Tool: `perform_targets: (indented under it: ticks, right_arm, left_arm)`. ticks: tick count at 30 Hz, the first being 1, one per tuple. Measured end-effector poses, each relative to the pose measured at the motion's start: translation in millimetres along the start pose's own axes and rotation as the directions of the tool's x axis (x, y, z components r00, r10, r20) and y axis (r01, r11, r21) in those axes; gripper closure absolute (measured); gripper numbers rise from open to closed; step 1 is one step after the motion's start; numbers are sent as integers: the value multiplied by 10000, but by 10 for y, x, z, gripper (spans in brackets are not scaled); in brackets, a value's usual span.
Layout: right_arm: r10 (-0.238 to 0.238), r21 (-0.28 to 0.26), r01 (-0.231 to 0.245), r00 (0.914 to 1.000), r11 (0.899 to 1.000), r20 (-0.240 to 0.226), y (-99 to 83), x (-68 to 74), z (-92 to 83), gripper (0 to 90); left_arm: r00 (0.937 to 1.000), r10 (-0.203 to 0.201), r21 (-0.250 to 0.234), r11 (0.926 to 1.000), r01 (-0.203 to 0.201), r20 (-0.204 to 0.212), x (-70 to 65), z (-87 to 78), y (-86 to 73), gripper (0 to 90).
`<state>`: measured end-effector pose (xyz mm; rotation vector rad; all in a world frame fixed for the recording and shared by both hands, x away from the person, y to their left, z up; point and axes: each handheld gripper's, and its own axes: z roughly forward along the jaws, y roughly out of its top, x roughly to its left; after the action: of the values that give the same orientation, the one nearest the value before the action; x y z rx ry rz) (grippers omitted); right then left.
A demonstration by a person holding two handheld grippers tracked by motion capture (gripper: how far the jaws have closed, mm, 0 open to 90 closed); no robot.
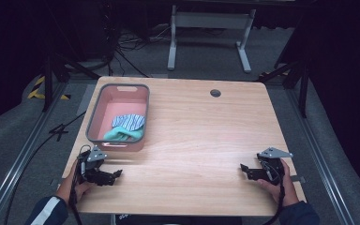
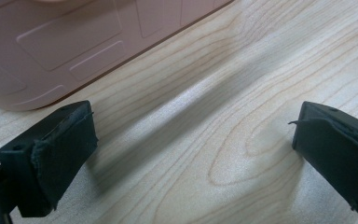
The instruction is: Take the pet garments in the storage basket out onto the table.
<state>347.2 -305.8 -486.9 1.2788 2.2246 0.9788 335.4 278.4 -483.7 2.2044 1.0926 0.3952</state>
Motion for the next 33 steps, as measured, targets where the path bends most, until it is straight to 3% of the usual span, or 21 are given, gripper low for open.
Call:
perform_targets:
  ticks: [11,12,14,15,17,19,25,33]
  right_arm:
    - [-12,10,12,10000,10000,-6,0,-1,0,146]
    - [-4,4,4,10000,10000,-8,1,-1,0,146]
    - [2,21,-2,10000,10000,-12,2,0,0,146]
    - [2,21,-2,10000,10000,-12,3,0,1,145]
    - [1,21,-1,10000,10000,-12,3,0,1,146]
    - [14,13,-14,10000,10000,-27,5,0,3,145]
    - [-16,22,16,10000,10000,-41,6,-1,6,144]
    - [2,15,-2,10000,10000,-37,7,0,6,144]
  left_arm:
    - [9999,107,-43,9999,-107,24,1,-11,-9,5]
    - [9992,389,-24,9992,-390,-7,19,-22,-9,12]
    - [9996,249,195,9995,-251,126,14,-47,-12,33]
    - [9987,447,329,9984,-455,241,27,-71,-8,33]
    - [9954,930,625,9936,-942,213,31,-129,3,79]
    - [9957,911,662,9936,-920,176,38,-182,-8,175]
    - [9940,1037,535,9930,-1054,334,43,-313,20,199]
    - [9941,1082,240,9938,-1083,70,51,-474,40,228]
